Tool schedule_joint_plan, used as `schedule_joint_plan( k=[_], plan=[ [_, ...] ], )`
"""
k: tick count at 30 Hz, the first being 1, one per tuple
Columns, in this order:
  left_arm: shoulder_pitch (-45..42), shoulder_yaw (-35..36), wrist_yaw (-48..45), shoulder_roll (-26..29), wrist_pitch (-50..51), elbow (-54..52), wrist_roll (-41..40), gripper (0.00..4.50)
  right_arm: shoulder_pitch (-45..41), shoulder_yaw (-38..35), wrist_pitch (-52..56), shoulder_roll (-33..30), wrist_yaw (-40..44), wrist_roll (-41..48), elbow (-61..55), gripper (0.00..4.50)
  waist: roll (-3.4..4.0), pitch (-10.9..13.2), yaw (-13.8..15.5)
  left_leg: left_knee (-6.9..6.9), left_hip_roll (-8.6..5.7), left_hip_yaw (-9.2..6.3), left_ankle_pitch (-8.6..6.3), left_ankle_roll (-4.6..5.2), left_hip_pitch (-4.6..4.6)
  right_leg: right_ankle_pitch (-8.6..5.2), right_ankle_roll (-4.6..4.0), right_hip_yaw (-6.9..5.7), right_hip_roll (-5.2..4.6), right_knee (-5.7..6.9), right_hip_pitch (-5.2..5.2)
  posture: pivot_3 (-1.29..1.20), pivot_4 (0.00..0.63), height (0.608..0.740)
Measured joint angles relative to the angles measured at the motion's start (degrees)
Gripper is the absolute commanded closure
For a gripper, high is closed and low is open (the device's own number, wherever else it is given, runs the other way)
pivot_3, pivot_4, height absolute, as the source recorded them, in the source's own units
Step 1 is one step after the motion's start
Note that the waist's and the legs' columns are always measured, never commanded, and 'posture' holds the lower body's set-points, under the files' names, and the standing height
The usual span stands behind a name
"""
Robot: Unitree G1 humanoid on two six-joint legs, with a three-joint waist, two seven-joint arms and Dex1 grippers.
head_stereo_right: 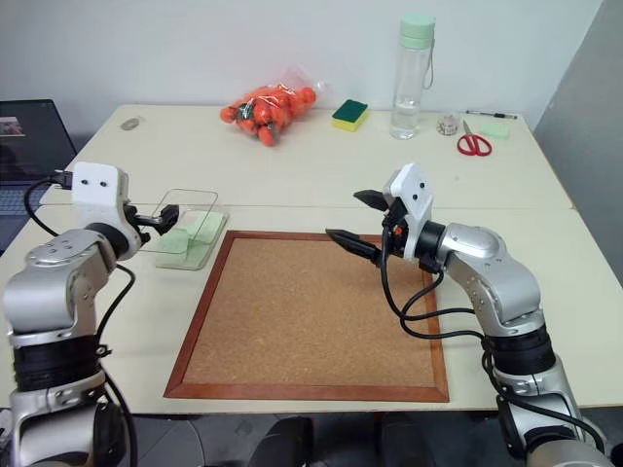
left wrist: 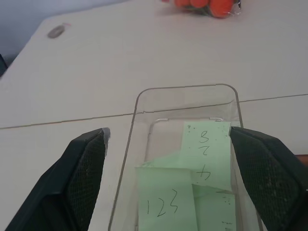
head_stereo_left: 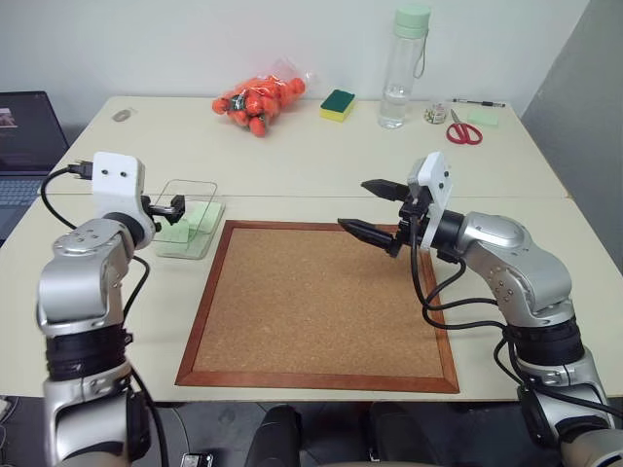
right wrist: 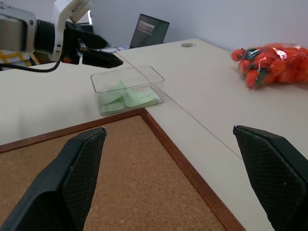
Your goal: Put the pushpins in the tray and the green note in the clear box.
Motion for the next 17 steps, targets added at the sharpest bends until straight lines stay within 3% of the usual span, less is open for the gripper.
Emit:
schedule_joint_plan(
  k=[4, 8, 11, 17],
  plan=[
    [4.1, 1.1, -2.6, 1.5, 4.0, -6.3, -2.8, 0.34, 0.1, 0.2, -0.2, -1.4, 1.9, 0.0, 0.0, 0.00, -0.01, 0.0, 0.1, 0.02, 0.01, -0.02, 0.00, 0.00, 0.00, 0.00, 0.01, -0.02, 0.00, 0.01, 0.02, 0.00, 0.150, 0.740],
    [7.5, 2.3, -4.7, -0.6, 6.5, -16.0, -7.9, 0.34, 0.9, 0.2, -0.3, -2.2, 2.8, 0.2, -0.3, 0.00, -0.02, 0.0, 0.4, 0.04, 0.03, -0.04, 0.00, 0.00, 0.01, 0.00, 0.01, -0.04, -0.02, 0.00, 0.08, 0.00, 0.150, 0.740],
    [13.8, 2.3, -7.0, -4.7, 6.3, -24.5, -13.0, 0.34, 4.8, -1.0, -0.7, -4.8, 4.4, 1.2, -2.7, 0.00, -0.02, 0.0, 0.4, 0.03, -0.03, 0.04, 0.00, -0.01, -0.01, 0.00, 0.01, 0.00, -0.21, -0.07, 0.10, 0.00, 0.150, 0.740],
    [21.1, -0.5, -9.5, -5.5, 2.5, -28.8, -15.7, 0.34, 12.1, -1.1, -6.0, -10.4, 8.9, -1.2, -4.3, 0.00, -0.05, 0.0, 0.4, 0.02, -0.03, 0.04, 0.00, 0.00, 0.10, -0.01, 0.02, 0.00, -0.19, -0.07, 0.15, 0.00, 0.150, 0.740]
  ],
)
